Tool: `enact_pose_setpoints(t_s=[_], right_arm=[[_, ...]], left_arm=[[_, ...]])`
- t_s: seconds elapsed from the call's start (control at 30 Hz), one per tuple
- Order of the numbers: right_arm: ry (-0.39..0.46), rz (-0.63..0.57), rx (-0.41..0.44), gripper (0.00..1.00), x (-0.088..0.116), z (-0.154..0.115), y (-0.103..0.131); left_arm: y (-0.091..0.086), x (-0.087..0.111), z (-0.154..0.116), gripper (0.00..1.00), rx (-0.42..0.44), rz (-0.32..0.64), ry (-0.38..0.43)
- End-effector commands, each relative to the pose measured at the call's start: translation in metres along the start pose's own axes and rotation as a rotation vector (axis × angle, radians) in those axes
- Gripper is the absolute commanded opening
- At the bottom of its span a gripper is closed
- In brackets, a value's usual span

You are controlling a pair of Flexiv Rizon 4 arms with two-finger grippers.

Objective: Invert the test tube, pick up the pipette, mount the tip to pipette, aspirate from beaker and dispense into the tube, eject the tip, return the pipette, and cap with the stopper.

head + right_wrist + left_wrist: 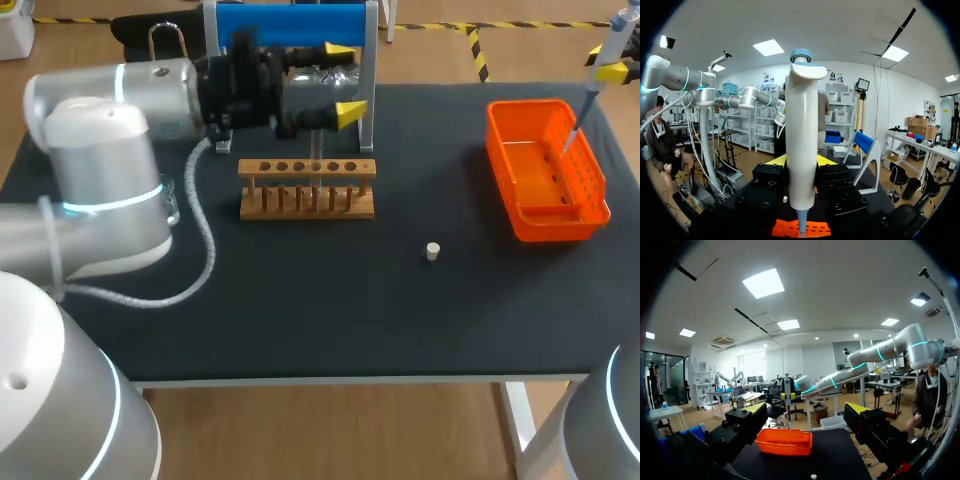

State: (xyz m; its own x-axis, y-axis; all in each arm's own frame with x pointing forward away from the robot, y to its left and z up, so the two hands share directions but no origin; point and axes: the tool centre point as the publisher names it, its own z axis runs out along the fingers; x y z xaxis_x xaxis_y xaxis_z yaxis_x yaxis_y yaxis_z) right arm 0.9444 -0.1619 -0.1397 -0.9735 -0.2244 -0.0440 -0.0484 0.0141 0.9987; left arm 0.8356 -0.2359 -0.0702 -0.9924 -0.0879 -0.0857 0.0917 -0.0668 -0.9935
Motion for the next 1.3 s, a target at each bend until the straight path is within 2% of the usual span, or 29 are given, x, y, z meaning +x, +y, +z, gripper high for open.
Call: enact_pose_setpoints(t_s=[0.03,0.33,0.53,0.83,1.3], right_arm=[[-0.004,-0.001,0.005,0.00,0.001,0.001,0.001],[-0.004,-0.001,0.005,0.00,0.001,0.001,0.001],[-0.004,-0.001,0.005,0.00,0.001,0.001,0.001],[-0.004,-0.001,0.005,0.00,0.001,0.001,0.001],[-0.117,0.009,0.027,0.00,-0.003,0.001,0.000]], left_arm=[[0.000,-0.018,0.048,1.00,-0.024,-0.028,0.013],[-0.007,-0.034,0.109,1.00,-0.051,-0.011,0.089],[-0.008,-0.047,0.148,1.00,-0.085,-0.023,0.112],[-0.008,-0.047,0.148,1.00,-0.085,-0.023,0.112],[-0.008,-0.047,0.148,1.00,-0.085,-0.023,0.112]])
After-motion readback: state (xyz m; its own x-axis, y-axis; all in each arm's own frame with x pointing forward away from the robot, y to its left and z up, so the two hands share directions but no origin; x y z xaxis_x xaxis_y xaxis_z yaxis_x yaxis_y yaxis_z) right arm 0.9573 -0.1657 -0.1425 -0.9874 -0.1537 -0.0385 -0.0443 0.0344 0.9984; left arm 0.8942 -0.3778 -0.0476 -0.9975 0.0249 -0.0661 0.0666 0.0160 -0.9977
